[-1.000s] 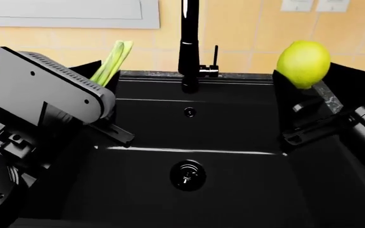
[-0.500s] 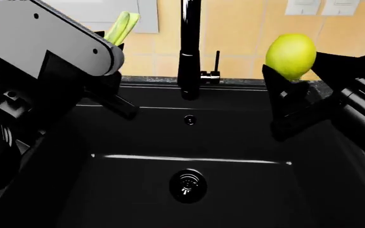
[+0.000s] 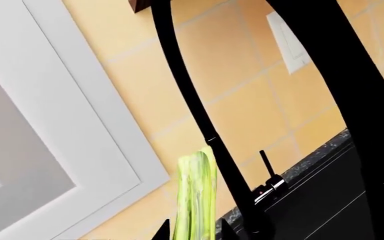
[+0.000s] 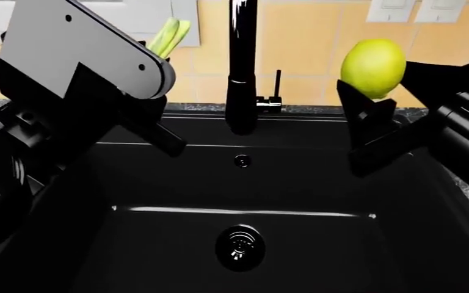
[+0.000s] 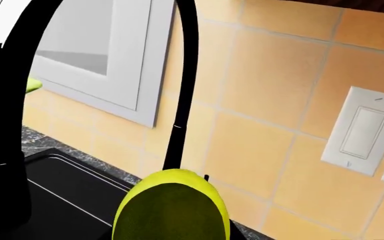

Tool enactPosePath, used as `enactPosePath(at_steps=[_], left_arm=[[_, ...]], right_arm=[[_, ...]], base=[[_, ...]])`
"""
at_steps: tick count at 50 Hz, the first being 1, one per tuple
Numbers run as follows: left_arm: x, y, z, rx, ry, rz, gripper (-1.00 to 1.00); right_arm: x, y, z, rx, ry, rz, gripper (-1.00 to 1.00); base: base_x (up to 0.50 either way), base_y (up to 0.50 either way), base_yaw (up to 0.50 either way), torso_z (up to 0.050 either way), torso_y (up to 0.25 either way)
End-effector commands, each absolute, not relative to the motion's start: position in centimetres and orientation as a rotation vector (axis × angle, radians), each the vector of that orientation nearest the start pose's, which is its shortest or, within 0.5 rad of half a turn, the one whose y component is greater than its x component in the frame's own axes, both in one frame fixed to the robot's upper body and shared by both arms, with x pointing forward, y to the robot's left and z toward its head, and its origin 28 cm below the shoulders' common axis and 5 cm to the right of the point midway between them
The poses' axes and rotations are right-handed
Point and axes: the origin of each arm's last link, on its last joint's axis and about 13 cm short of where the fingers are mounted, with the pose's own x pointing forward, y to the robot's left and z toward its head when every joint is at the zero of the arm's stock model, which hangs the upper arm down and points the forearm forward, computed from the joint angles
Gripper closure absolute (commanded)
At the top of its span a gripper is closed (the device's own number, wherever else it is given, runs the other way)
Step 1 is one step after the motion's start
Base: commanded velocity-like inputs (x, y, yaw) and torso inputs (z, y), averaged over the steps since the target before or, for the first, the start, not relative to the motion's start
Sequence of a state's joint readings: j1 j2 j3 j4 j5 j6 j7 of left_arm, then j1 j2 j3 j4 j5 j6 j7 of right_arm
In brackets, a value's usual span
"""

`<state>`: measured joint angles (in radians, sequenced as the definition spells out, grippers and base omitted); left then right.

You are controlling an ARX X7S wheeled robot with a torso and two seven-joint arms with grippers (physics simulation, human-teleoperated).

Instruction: Pick up the fruits and vegetables and place them in the sink. Turn on the sink faucet to wash them. Then turn the sink off and put them in the tray.

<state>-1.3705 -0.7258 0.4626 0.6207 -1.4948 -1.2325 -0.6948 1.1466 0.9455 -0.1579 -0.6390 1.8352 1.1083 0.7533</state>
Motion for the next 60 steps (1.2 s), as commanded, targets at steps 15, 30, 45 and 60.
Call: enactPosePath(at_steps=[15,30,45,60], left_arm=[[22.1,22.2,30.7,0.463,-0.123,-0.401,1.00],[22.0,22.0,30.4,0.482,-0.127,-0.418,1.00],[22.1,22.0,30.1,0.479,-0.126,-0.423,1.00],[22.1,22.1,29.7,0.482,-0.119,-0.423,1.00]], right_arm=[[20.2,-14.7,26.9,-0.277,0.099,0.430,1.00],[21.5,-13.7,23.9,-0.379,0.291,0.551,1.00],[22.2,-12.4,21.4,-0.434,0.389,0.636,1.00],[24.2,-11.4,18.8,-0.444,0.433,0.627,1.00]], base=[[0.00,0.00,0.00,0.000,0.000],[0.00,0.00,0.00,0.000,0.000],[0.00,0.00,0.00,0.000,0.000],[0.00,0.00,0.00,0.000,0.000]])
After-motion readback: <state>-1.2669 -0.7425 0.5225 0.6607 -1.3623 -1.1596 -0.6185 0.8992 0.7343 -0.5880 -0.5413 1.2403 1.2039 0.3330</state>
